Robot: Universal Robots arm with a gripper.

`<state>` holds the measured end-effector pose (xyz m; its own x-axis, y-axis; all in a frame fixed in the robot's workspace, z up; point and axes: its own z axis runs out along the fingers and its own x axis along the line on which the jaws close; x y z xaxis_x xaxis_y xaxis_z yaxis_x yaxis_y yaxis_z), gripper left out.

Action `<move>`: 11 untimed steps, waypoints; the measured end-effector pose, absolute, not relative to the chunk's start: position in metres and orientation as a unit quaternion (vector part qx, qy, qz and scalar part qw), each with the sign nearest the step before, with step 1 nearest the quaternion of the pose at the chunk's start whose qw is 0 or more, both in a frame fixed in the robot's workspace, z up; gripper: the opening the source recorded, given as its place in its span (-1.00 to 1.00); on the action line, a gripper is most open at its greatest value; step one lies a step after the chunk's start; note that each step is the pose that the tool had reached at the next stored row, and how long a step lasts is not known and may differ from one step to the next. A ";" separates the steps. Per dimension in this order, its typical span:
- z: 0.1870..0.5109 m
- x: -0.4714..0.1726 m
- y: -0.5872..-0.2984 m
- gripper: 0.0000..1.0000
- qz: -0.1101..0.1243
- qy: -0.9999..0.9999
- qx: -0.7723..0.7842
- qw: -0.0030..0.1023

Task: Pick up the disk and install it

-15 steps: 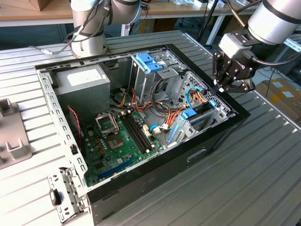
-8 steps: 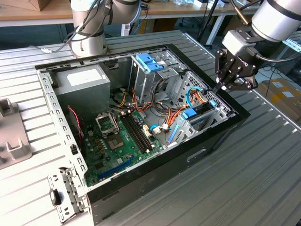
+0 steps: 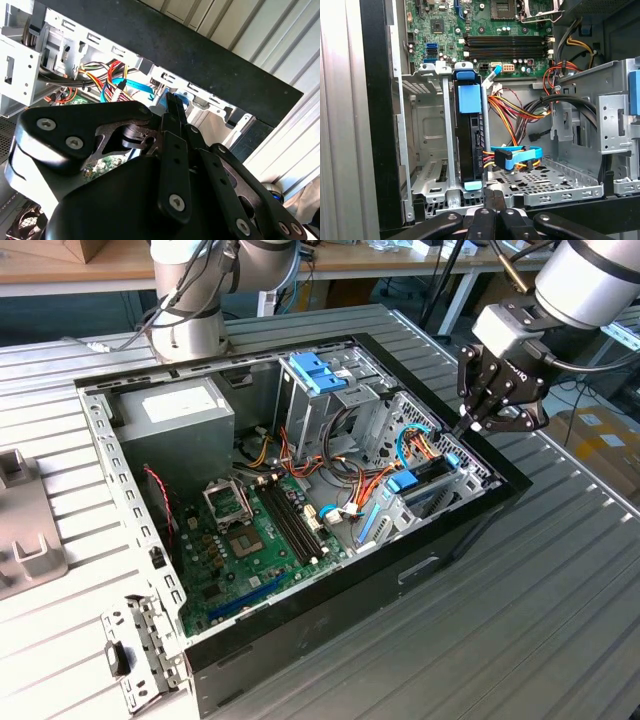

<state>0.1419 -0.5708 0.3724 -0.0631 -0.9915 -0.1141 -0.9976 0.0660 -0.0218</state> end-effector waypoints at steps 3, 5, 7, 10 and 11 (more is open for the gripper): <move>0.372 0.142 -0.571 -0.79 0.031 0.728 -0.683 0.049; 0.372 0.142 -0.571 -0.53 0.031 0.728 -0.683 0.049; 0.372 0.142 -0.571 -0.28 0.031 0.728 -0.683 0.049; 0.372 0.141 -0.571 -0.28 0.031 0.728 -0.683 0.049; 0.372 0.140 -0.570 -0.28 0.031 0.728 -0.683 0.049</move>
<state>0.1398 -0.5695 0.3724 -0.0631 -0.9915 -0.1141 -0.9976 0.0660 -0.0218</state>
